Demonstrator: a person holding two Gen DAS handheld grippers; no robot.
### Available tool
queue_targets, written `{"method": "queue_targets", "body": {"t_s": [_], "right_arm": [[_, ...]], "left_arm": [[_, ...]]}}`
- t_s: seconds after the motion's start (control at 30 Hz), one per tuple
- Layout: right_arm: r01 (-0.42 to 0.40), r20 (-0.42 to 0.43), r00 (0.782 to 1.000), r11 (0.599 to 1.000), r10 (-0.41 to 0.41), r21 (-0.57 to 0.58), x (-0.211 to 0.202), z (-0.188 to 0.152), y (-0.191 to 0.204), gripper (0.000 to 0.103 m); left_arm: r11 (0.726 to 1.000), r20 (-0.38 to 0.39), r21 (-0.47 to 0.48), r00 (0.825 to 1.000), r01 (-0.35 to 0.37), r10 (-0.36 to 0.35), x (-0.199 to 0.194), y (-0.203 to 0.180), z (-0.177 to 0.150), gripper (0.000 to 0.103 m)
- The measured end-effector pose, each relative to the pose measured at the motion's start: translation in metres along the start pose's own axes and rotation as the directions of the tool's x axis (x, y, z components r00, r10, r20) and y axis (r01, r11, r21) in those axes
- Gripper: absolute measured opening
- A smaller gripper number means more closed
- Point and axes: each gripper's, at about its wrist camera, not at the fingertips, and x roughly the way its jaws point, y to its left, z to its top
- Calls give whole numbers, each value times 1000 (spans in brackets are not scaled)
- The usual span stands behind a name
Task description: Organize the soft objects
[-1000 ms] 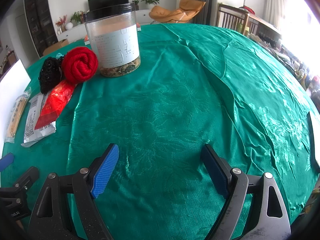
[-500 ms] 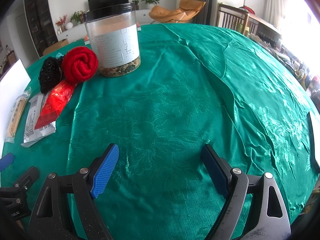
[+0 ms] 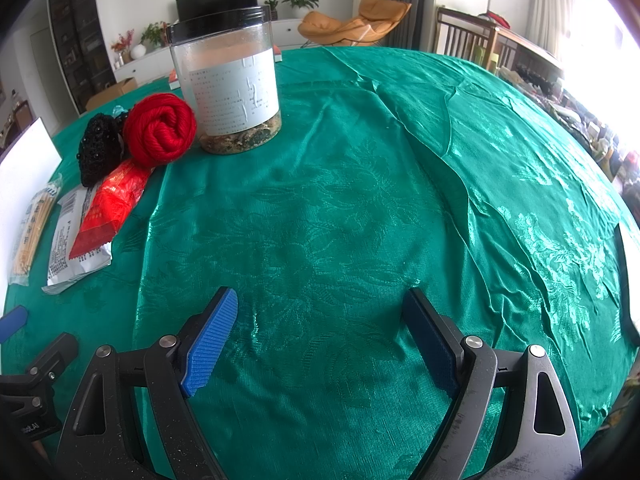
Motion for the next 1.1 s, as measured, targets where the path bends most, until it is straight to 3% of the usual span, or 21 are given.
{"method": "queue_targets", "body": {"t_s": [0.83, 0.93, 1.03, 1.1], "right_arm": [[0, 0, 1000, 1000, 0, 0, 0, 0, 0, 87], [-1, 0, 1000, 1000, 1, 0, 0, 0, 0, 87], [-1, 1, 1000, 1000, 1, 0, 0, 0, 0, 87], [-28, 21, 999, 999, 28, 22, -4, 0, -2, 87]], "left_arm": [[1000, 1, -3, 1000, 4, -4, 0, 0, 0, 103], [995, -6, -62, 997, 76, -77, -4, 10, 6, 103], [951, 19, -225, 977, 211, -212, -8, 31, 21, 103], [930, 9, -288, 972, 229, -236, -5, 37, 27, 103]]}}
